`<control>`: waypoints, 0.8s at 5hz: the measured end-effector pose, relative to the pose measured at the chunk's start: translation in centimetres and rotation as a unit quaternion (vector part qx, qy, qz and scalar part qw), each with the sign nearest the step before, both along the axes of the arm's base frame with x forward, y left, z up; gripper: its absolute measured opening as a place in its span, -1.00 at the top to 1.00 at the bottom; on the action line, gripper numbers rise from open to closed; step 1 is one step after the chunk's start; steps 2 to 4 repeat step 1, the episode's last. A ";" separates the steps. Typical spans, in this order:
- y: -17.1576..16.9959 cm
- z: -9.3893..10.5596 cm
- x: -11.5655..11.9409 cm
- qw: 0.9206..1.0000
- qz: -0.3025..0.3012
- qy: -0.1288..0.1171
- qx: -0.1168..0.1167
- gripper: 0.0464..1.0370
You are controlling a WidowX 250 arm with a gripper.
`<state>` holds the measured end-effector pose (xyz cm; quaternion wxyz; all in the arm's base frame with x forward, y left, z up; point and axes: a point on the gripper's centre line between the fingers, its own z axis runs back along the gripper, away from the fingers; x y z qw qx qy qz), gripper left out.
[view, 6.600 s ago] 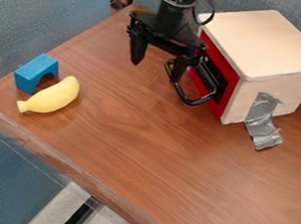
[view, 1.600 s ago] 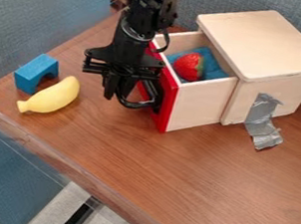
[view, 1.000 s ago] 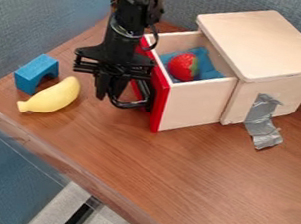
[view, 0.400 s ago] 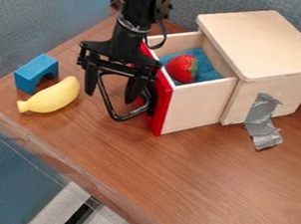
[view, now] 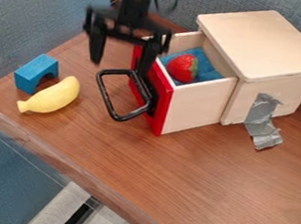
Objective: Open the drawer
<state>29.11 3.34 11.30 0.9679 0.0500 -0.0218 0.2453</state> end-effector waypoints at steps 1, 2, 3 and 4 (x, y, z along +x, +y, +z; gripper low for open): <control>-0.2 3.6 -1.3 0.999 -0.048 -0.017 -0.006 -0.93; -0.2 3.6 -1.3 0.999 -0.048 -0.017 -0.006 -0.93; -0.2 3.6 -1.3 0.999 -0.048 -0.017 -0.006 -0.93; -0.2 3.6 -1.3 0.999 -0.048 -0.017 -0.006 -0.93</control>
